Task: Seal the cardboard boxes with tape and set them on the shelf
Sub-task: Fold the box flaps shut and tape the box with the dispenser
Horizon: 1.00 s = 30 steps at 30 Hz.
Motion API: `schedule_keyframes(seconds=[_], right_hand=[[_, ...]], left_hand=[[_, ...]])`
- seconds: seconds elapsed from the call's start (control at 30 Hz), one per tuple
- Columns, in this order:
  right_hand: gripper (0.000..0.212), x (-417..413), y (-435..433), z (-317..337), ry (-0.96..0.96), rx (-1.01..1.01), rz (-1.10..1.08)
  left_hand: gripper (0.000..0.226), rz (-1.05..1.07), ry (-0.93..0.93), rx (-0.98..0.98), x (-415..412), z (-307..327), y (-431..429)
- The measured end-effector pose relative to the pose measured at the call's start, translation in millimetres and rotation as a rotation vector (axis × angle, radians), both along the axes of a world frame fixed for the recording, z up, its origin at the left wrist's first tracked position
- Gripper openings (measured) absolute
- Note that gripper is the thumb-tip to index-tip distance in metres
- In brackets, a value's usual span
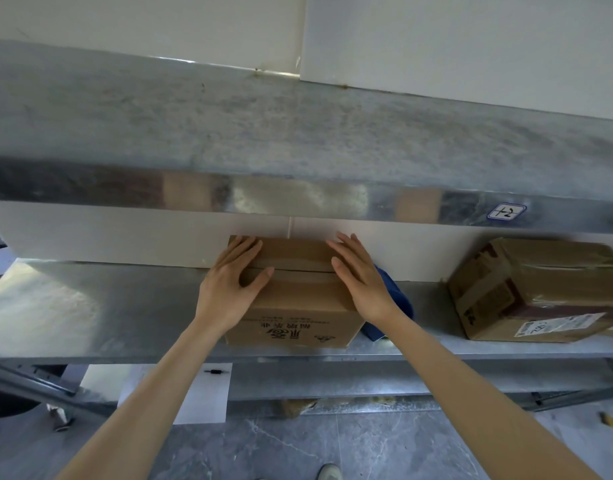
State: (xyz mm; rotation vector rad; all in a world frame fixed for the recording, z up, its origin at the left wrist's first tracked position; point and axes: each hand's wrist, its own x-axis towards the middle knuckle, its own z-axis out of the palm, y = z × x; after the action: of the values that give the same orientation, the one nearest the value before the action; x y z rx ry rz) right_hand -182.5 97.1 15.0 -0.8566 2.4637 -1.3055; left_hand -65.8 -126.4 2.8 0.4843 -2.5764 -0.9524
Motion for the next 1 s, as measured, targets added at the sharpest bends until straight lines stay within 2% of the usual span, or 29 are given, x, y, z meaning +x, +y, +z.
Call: schedule_keyframes(seconds=[0.17,0.37,0.5,0.73,0.93,1.0], right_hand=[[0.033,0.9,0.6,-2.8,-0.168,-0.175,-0.104],[0.042,-2.1,3.2,3.7,-0.329,-0.319,-0.227],[0.041,-1.5,9.6,0.0,-0.319,-0.253,-0.203],[0.037,-9.9,21.0,-1.5,-0.333,-0.214,-0.132],[0.046,-11.8,43.8,-5.9,-0.181,-0.066,0.047],[0.053,-9.6,48.6,-2.3,-0.119,-0.001,0.108]], left_hand=[[0.048,0.1,0.065,0.087,3.1,-0.3,-1.1],[0.07,0.215,0.12,0.205,30.5,-5.6,12.8],[0.067,0.237,0.108,0.229,48.1,-10.5,23.6],[0.068,0.143,0.08,0.328,47.7,-3.2,4.9],[0.066,0.147,0.057,0.349,48.5,8.3,-10.5],[0.066,0.228,0.111,0.257,50.4,10.5,-4.7]])
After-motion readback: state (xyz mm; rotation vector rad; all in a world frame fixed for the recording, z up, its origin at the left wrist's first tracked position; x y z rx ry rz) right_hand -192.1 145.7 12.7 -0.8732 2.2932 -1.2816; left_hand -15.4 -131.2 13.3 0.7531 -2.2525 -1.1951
